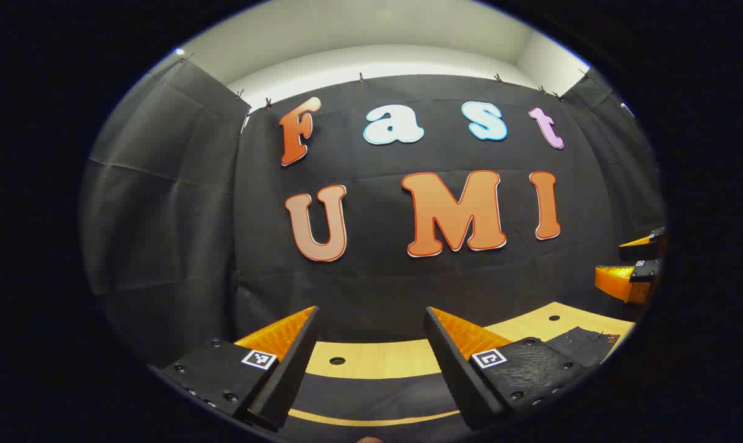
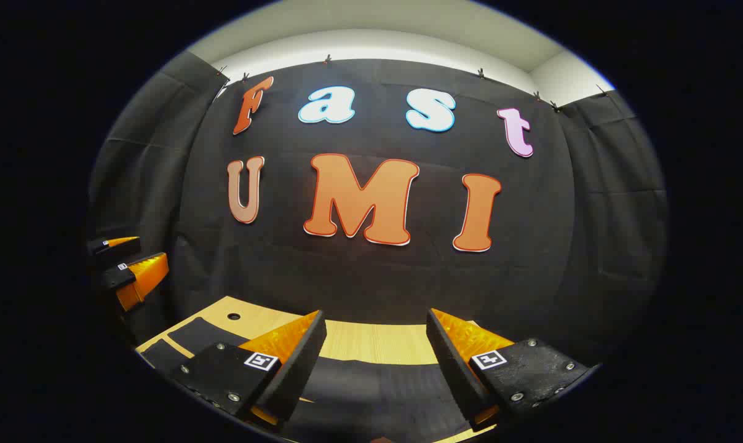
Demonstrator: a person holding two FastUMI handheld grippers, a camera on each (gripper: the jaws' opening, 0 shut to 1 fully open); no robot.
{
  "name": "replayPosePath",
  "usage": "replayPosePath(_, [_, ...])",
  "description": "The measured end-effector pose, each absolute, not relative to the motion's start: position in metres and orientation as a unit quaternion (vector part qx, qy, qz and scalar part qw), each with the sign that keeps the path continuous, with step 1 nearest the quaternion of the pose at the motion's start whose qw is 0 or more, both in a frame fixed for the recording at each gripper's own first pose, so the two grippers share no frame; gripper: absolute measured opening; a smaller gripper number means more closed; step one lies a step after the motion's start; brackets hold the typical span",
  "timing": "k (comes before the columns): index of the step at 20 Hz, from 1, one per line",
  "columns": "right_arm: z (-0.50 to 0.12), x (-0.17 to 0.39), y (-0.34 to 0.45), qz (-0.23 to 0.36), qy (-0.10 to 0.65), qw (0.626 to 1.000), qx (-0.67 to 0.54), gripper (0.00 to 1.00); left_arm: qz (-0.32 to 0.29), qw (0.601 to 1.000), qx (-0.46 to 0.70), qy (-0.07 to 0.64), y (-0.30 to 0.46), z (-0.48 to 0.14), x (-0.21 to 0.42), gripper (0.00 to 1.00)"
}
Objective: Grasp the waist and the cuffs of the jeans and fold them to make the two legs overlap; first hold the waist and fold one-third of the jeans toward the cuffs, then hold the cuffs and fold the remaining one-third in the same direction to finish folding.
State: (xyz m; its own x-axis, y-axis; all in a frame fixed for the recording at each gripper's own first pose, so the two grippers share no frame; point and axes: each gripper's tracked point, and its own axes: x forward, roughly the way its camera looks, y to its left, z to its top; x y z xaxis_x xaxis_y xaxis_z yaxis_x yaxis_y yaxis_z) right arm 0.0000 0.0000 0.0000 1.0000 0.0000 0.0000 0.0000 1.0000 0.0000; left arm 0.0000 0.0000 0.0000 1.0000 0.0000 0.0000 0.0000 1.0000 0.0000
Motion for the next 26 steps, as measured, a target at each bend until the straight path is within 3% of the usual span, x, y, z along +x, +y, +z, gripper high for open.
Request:
replayPosePath(6, [-0.001,0.005,-0.027,-0.008,-0.008,1.000,0.006,0.98,-0.006,1.000,-0.005,0.004,-0.024,0.001,0.004,1.00])
replayPosePath(7, [-0.004,0.005,-0.032,-0.011,-0.007,1.000,0.010,0.94,-0.002,1.000,-0.002,0.006,-0.022,0.002,0.003,1.00])
replayPosePath(8, [-0.005,0.006,-0.036,-0.011,-0.007,1.000,0.014,0.98,0.003,1.000,0.001,0.005,-0.022,0.003,0.003,0.99])
replayPosePath(12, [-0.007,0.015,-0.046,-0.012,-0.007,1.000,0.015,0.98,0.022,1.000,0.007,0.011,-0.020,0.002,0.006,1.00])
replayPosePath(17, [-0.007,0.029,-0.033,0.018,-0.012,1.000,0.013,0.94,0.050,0.998,0.019,0.018,-0.011,0.002,0.007,1.00])
replayPosePath(18, [-0.009,0.031,-0.029,0.027,-0.010,1.000,0.012,0.98,0.056,0.998,0.021,0.016,-0.008,0.002,0.005,1.00])
replayPosePath(26, [-0.021,0.048,-0.015,0.051,0.015,0.998,0.018,0.98,0.090,0.995,0.010,0.042,0.022,-0.016,0.001,0.99])
